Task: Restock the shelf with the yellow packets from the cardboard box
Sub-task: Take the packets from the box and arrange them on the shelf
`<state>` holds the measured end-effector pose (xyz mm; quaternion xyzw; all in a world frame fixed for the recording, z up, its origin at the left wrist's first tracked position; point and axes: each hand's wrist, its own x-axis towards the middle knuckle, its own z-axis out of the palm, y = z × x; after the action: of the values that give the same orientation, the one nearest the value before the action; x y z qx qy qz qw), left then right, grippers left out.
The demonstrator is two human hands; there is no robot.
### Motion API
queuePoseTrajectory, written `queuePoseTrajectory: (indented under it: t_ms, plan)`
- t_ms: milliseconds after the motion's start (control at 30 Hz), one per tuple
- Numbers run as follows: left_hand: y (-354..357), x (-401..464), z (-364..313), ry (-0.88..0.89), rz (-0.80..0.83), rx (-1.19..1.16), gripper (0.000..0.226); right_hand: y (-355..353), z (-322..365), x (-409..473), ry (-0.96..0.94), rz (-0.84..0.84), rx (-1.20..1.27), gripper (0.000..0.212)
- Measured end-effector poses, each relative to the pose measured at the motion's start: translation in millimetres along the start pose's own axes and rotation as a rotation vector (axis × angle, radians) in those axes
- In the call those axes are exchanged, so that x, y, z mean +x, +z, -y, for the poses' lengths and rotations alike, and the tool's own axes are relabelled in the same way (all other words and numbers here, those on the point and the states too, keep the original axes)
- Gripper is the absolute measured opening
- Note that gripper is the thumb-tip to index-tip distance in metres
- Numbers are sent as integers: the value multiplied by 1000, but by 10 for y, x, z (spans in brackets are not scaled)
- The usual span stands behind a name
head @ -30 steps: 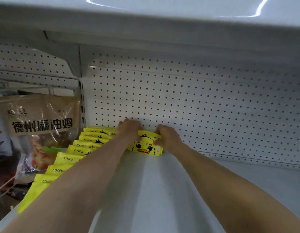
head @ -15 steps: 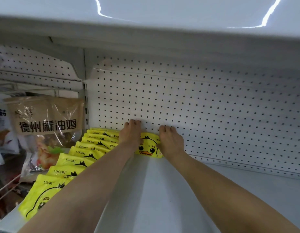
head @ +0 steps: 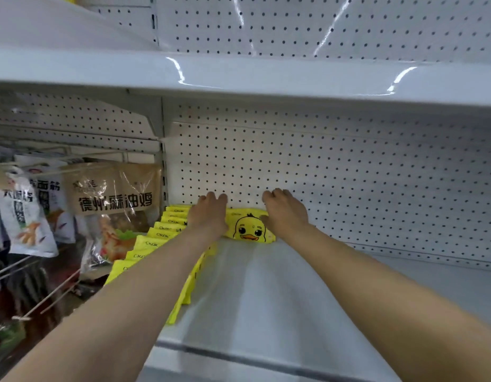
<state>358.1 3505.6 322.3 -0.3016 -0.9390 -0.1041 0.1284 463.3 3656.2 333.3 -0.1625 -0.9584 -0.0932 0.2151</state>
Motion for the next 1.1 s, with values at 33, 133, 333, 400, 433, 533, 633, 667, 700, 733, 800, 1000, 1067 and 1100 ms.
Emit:
queuePoseTrajectory:
  t_ms: [33, 133, 333, 400, 433, 533, 633, 667, 700, 733, 800, 1000, 1067, 1100]
  plan:
    - [-107, -131, 75, 6, -5, -9, 60, -118, 84, -73, -14, -2, 10, 43]
    - [-423, -590, 351, 9, -61, -33, 58, -481, 405, -318, -54, -3, 72, 47]
    - [-993, -1764, 952, -57, -114, -71, 55, -1114, 1202, -915, -138, -15, 259, 46]
    - [-1131, -2189, 1105, -87, -134, -84, 49, -1235, 1446, -1149, -213, -40, 309, 45]
    - [-1186, -2390, 1178, -83, -157, -93, 49, -1272, 1559, -1267, -252, -54, 332, 43]
    - [-1348, -2951, 1366, -44, -243, -101, 53, -1289, 1877, -1578, -368, -47, 364, 43]
    - [-1456, -3406, 1558, -65, -250, -66, 56, -1271, 2152, -1815, -467, -41, 398, 43]
    - [-1473, -3543, 1618, -77, -259, -55, 57, -1267, 2228, -1878, -499, -47, 409, 43]
    - [-1473, -3672, 1677, -91, -270, -45, 57, -1270, 2300, -1938, -532, -53, 415, 44]
    - [-1466, -3798, 1727, -112, -276, -34, 57, -1264, 2371, -1989, -563, -56, 421, 46]
    - [-1428, -4024, 1814, -151, -285, -23, 58, -1255, 2513, -2075, -623, -63, 433, 48]
    - [-1345, -4414, 2032, -332, -312, 2, 54, -1140, 2957, -2057, -774, -26, 481, 48]
    - [-1325, -4468, 2090, -388, -323, 26, 53, -1098, 3106, -2000, -827, -33, 499, 49]
    - [-1316, -4489, 2111, -421, -330, 37, 53, -1085, 3177, -1971, -852, -27, 505, 49]
